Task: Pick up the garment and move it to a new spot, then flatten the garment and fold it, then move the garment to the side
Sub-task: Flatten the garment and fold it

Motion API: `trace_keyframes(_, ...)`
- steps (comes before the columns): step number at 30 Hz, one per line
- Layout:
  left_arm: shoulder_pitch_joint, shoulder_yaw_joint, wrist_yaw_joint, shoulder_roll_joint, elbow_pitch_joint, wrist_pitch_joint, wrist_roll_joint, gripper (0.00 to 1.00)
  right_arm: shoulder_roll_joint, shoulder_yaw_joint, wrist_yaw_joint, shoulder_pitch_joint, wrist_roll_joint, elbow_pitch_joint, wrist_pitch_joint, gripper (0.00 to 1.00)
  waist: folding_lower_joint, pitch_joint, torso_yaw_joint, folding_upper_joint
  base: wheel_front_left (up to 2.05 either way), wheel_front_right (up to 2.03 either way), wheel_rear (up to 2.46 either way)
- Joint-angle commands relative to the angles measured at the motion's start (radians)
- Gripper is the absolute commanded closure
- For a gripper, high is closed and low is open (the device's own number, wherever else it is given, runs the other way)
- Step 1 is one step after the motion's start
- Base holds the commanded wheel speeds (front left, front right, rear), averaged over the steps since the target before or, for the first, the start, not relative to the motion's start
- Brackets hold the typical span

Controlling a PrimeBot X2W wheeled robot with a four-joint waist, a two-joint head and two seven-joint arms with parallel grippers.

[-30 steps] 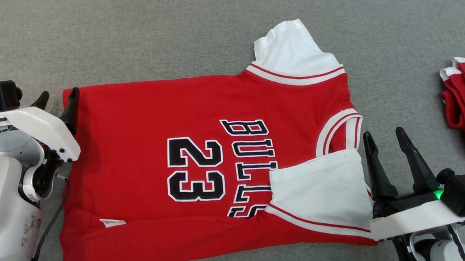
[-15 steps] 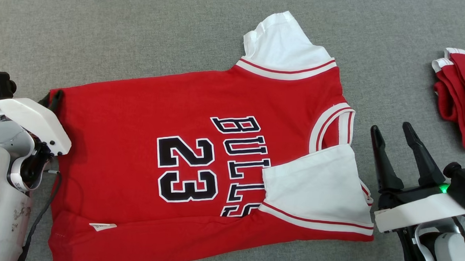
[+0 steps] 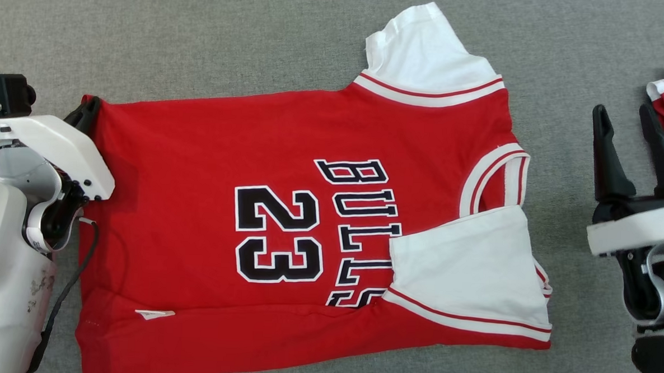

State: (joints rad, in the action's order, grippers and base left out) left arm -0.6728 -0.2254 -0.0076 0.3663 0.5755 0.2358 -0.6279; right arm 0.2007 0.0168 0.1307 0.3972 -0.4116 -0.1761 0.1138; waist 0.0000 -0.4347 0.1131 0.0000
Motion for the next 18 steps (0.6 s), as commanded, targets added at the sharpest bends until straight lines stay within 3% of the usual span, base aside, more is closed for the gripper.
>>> trace_keyframes(1, -0.022, -0.002, 0.003, 0.003, -0.007, -0.006, 0.005, 1.00, 0.011, 0.006, 0.000, 0.031, -0.012, -0.013, 0.002, 0.00, 0.0000, -0.016, -0.014, 0.0000, 0.00, 0.00, 0.00)
trace_keyframes(10, -0.082, -0.041, 0.005, -0.040, -0.069, -0.030, 0.031, 1.00, 0.110, 0.101, 0.000, 0.313, -0.106, -0.196, -0.057, 0.00, 0.0000, -0.098, -0.100, 0.0000, 0.00, 0.00, 0.00)
trace_keyframes(18, -0.131, -0.073, -0.012, -0.090, -0.075, -0.063, 0.035, 1.00, 0.199, 0.273, 0.000, 0.548, -0.172, -0.353, -0.182, 0.00, 0.0000, -0.162, -0.180, 0.0000, 0.00, 0.00, 0.00)
